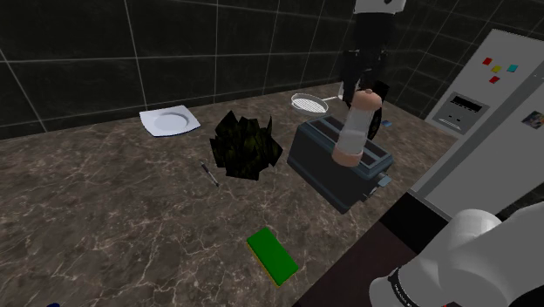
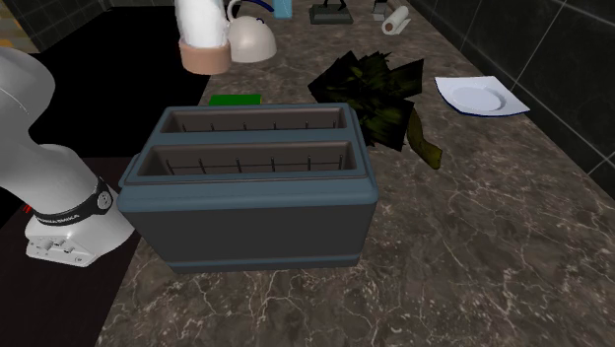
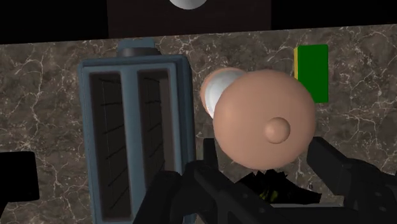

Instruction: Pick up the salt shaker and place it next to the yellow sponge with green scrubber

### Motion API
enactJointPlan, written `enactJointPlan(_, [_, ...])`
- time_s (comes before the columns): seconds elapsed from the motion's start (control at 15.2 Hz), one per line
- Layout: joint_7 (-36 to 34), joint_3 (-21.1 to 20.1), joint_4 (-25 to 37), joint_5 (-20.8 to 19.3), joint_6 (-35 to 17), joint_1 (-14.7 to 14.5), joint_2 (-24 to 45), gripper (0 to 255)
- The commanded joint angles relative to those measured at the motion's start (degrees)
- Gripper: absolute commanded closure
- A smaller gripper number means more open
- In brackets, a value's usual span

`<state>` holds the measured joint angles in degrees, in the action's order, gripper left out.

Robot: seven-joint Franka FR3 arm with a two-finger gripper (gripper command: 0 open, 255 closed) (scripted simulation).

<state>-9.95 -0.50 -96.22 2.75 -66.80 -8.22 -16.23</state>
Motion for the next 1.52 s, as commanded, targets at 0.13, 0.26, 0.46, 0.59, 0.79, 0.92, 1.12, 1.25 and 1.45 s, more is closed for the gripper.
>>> enactJointPlan(0.13, [-3.3, -1.8, -1.5, 1.5, 3.4, -1.0, -5.0, 255])
enactJointPlan(0.26, [-5.2, -2.9, -1.7, 2.5, 5.2, -1.5, -7.2, 255])
enactJointPlan(0.46, [-5.3, -3.1, -4.2, 2.6, 3.9, -1.5, -8.3, 255])
enactJointPlan(0.59, [-5.1, -3.1, -6.6, 2.6, 2.3, -1.5, -9.2, 255])
enactJointPlan(0.79, [-4.9, -3.1, -10.0, 2.6, 0.0, -1.5, -10.3, 255])
enactJointPlan(0.92, [-4.8, -3.2, -12.2, 2.6, -1.5, -1.5, -11.0, 255])
enactJointPlan(1.12, [-4.6, -3.2, -15.4, 2.6, -3.8, -1.5, -11.9, 255])
enactJointPlan(1.25, [-4.5, -3.2, -17.5, 2.6, -5.3, -1.5, -12.5, 255])
enactJointPlan(1.45, [-4.3, -3.3, -20.5, 2.7, -7.5, -1.6, -13.3, 255])
